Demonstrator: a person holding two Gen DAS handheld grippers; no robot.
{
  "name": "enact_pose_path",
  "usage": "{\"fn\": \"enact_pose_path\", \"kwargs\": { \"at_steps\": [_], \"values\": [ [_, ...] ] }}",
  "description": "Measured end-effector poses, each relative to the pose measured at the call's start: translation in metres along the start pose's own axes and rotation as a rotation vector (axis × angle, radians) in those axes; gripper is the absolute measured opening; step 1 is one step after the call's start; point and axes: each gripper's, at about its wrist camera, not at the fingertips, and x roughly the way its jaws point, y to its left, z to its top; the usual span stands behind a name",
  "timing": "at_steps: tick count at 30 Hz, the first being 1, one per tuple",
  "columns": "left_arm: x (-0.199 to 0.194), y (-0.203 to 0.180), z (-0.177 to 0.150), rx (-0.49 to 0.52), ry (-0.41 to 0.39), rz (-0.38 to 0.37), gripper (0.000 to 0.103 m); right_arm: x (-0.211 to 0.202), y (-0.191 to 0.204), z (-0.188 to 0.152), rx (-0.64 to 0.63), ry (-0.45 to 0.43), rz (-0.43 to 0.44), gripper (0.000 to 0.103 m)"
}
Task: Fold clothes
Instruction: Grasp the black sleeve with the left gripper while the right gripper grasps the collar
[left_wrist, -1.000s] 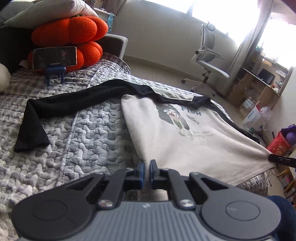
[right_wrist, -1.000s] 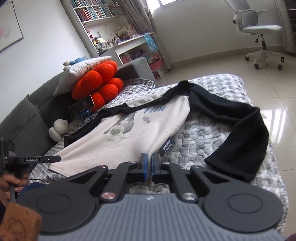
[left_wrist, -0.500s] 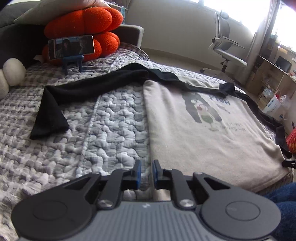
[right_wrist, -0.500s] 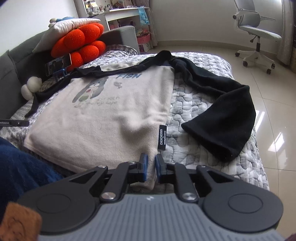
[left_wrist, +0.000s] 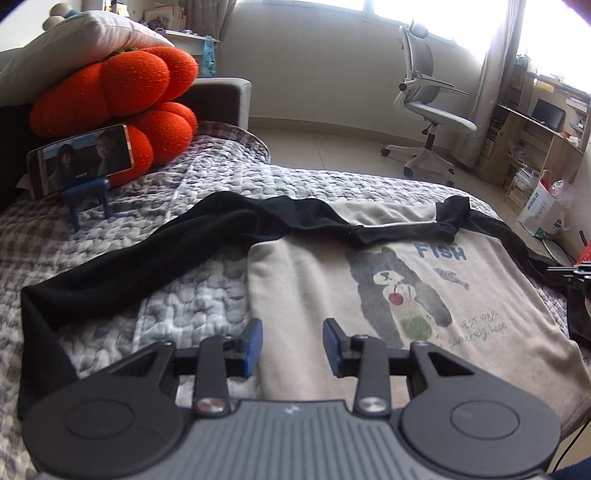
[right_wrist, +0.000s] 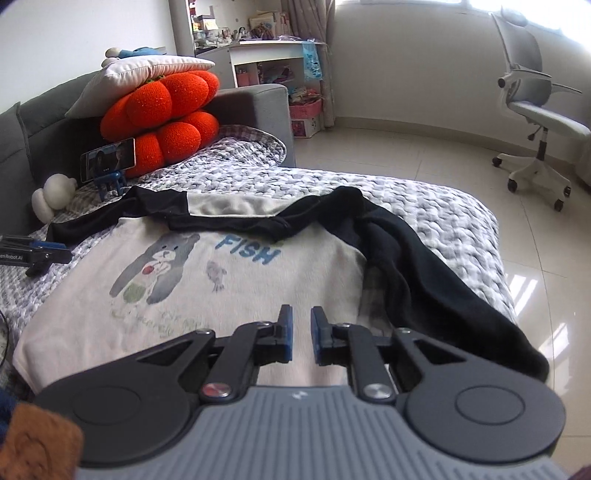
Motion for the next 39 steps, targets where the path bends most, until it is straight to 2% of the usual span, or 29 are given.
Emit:
{"fn": "enact_pose_path", "kwargs": {
  "at_steps": [5,10,12,15,19,24,27,31,33,37,39],
  "values": [
    [0.05,-0.015,0.033,0.032,0.045,-0.033,0.037,0.062,-0.001,0.038,-0.07,0.082,0.03,0.017],
    [0.102,-0.021,0.056,0.05,0.074,-0.004,0.037,0.119,0.005,0.056,-0.156,0.136,0.002,0.017],
    [0.114,-0.015,0.066,0.025,0.063,0.001,0.037,0.131,0.005,0.064,-0.161,0.123,-0.001,0.017],
    [0.131,0.001,0.082,-0.07,0.065,-0.025,0.036,0.145,0.001,0.078,-0.15,0.105,-0.017,0.016],
    [0.146,0.012,0.1,-0.111,0.034,0.006,0.036,0.162,-0.007,0.093,-0.121,0.086,-0.056,0.015],
    [0.159,0.034,0.119,-0.214,-0.003,-0.004,0.036,0.179,-0.023,0.107,-0.011,0.054,-0.079,0.015],
    [0.166,0.048,0.124,-0.266,-0.014,0.007,0.036,0.186,-0.024,0.111,-0.004,0.043,-0.103,0.015],
    [0.161,0.062,0.121,-0.291,-0.028,0.018,0.035,0.194,-0.026,0.115,-0.007,0.024,-0.151,0.013],
    [0.152,0.066,0.116,-0.286,-0.039,0.031,0.036,0.199,-0.029,0.116,-0.008,0.021,-0.203,0.013],
    [0.127,0.074,0.1,-0.263,-0.062,0.055,0.037,0.2,-0.036,0.116,0.019,0.014,-0.215,0.013],
    [0.114,0.079,0.088,-0.259,-0.063,0.056,0.042,0.193,-0.036,0.114,0.027,0.008,-0.233,0.013]
  ]
}}
